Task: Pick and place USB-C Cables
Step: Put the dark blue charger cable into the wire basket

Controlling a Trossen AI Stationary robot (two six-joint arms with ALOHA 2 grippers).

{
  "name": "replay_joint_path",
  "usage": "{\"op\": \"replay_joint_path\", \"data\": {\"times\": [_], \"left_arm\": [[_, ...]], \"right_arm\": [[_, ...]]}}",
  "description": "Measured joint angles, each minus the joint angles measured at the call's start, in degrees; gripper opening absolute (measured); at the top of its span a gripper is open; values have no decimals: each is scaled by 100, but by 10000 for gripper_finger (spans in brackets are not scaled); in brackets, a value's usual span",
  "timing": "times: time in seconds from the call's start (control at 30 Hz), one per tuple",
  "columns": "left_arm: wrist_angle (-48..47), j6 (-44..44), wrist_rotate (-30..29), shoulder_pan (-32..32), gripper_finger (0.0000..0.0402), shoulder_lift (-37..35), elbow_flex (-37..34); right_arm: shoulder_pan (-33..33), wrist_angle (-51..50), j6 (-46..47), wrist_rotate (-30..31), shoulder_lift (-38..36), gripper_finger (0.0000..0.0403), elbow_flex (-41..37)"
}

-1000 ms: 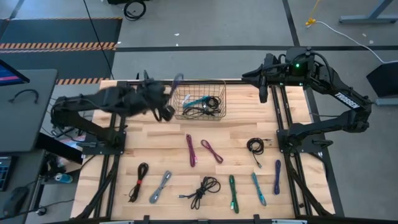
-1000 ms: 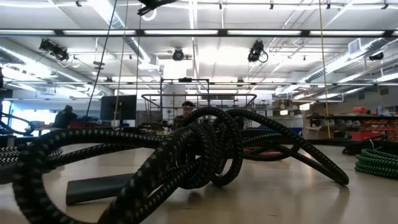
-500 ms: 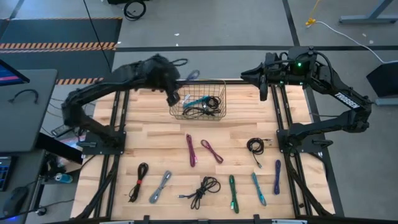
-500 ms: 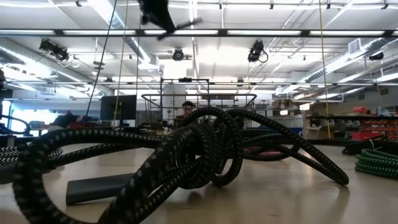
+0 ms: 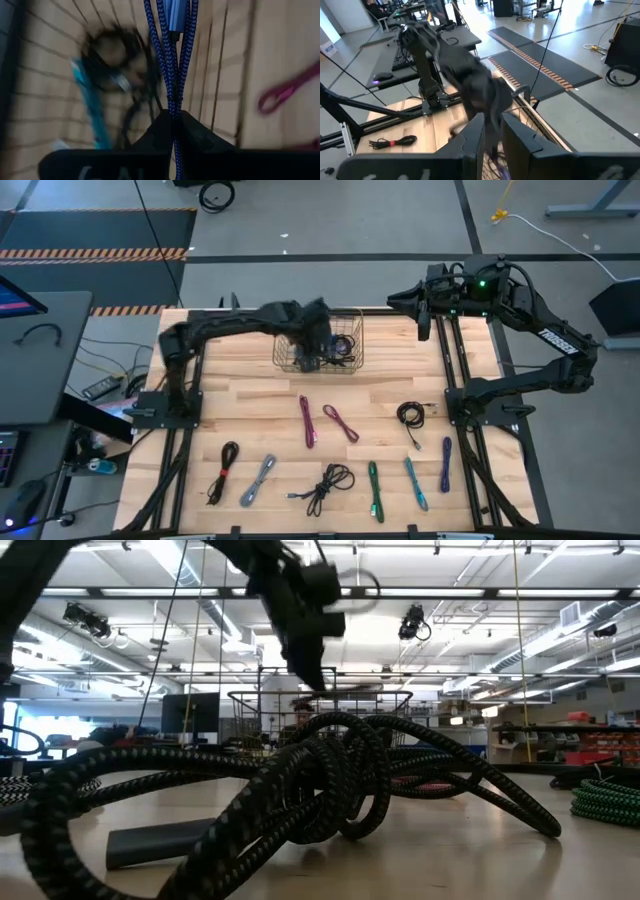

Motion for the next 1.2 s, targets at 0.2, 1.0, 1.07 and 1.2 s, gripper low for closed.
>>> {"op": "replay_joint_path", "data": {"times": [0.2,1.0,1.07,1.2], "left_arm": [[-338,159,-82,-105,18,587,-4],[-62,302,-626,-18,18,632,4],[-88,265,-625,-21,18,632,4],[-90,168,-621,-27,27,632,4]], "right_arm": [[0,-2,0,0,0,68,0],[-1,-7,-2,0,0,68,2],[0,-9,-2,0,0,68,2],[0,-9,-2,1,0,68,2]]}}
